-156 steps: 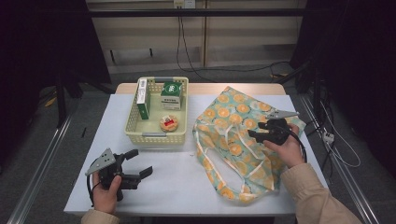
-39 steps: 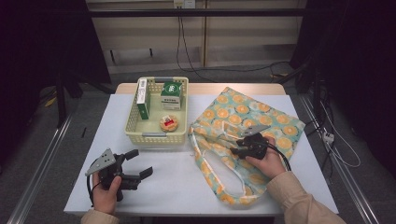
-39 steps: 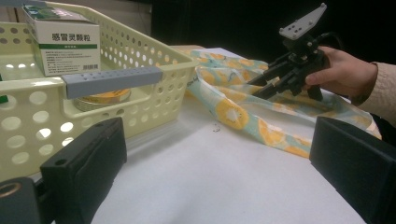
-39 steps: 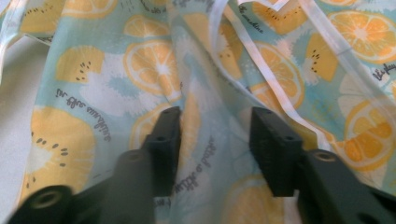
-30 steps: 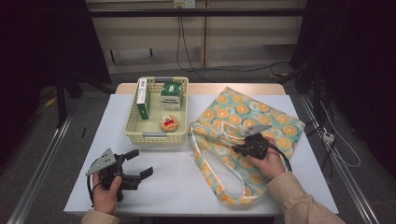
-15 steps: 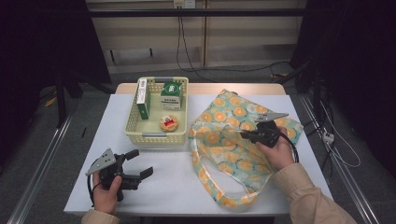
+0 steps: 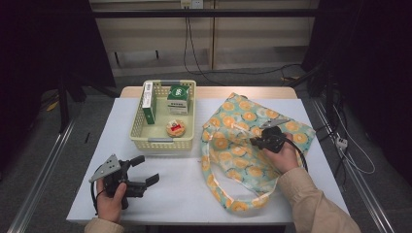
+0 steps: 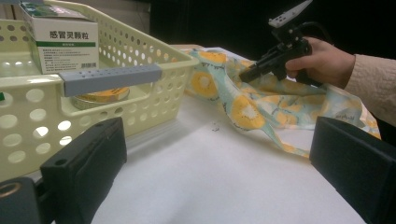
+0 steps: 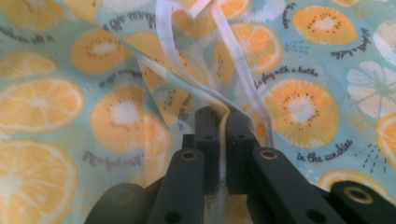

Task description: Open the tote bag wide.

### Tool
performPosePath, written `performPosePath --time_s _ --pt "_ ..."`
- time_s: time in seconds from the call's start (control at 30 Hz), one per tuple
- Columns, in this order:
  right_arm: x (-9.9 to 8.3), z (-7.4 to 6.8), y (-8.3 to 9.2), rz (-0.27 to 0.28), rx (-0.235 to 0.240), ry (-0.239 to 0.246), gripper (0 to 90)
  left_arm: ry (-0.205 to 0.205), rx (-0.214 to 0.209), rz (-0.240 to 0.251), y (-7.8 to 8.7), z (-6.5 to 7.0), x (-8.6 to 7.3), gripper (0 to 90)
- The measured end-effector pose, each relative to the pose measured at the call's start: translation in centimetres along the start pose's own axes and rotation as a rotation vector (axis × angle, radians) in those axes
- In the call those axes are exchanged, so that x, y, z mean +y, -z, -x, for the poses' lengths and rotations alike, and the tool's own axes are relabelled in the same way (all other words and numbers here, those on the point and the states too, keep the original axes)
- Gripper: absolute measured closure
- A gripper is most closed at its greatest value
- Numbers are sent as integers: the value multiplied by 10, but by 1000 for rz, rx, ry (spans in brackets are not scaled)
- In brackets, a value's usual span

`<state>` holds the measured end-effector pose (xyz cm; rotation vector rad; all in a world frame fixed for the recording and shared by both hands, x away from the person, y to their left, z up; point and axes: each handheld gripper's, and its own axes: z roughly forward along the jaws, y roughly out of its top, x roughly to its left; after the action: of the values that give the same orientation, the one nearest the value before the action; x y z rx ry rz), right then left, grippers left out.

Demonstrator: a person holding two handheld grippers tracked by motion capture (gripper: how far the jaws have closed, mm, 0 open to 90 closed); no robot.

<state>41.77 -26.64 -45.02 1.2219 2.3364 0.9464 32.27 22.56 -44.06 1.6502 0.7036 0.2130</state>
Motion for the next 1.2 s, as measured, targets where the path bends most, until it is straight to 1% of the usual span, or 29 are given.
performPosePath --time_s 0.07,0.13,0.23,0.33,0.4,0.47,0.5,0.6,0.67,0.73,0.83,0.9,0.93,1.0,1.1,1.17,1.2 --pt "-2 -1 -1 0 1 -5 812 0 -1 0 0 0 0 36" --pt "-3 -2 0 18 -1 -8 728 2 1 -1 0 0 0 36" --pt "-1 -5 6 35 -2 -24 657 1 -1 0 0 0 0 36" --pt "3 -10 13 46 -5 -12 577 2 -1 0 0 0 0 36" --pt "6 -13 18 57 5 -2 534 2 0 0 0 0 0 36" --pt "8 -15 22 74 -8 5 471 1 -1 -1 0 1 0 36" --pt "9 -17 25 79 -17 0 444 1 -1 -2 0 1 0 36" --pt "11 -19 31 96 -17 17 436 -1 -2 -3 0 1 0 36" --pt "13 -21 35 104 -13 17 439 0 -2 -2 0 1 0 36" --pt "15 -23 37 117 5 17 472 -1 -2 0 0 1 1 36" --pt "18 -30 40 118 13 40 479 -3 -2 0 0 1 1 36" --pt "20 -34 42 113 24 54 518 -1 -1 0 0 1 1 36" --pt "21 -36 43 115 28 63 518 -1 -1 1 0 1 1 36" --pt "22 -42 44 114 58 64 523 -1 -1 1 0 1 1 36" --pt "23 -52 46 118 96 85 559 -2 -1 0 0 1 1 36" --pt "23 -59 46 123 126 87 613 0 -2 2 0 2 1 36" --pt "23 -62 45 120 140 93 662 0 -2 3 0 2 1 36"
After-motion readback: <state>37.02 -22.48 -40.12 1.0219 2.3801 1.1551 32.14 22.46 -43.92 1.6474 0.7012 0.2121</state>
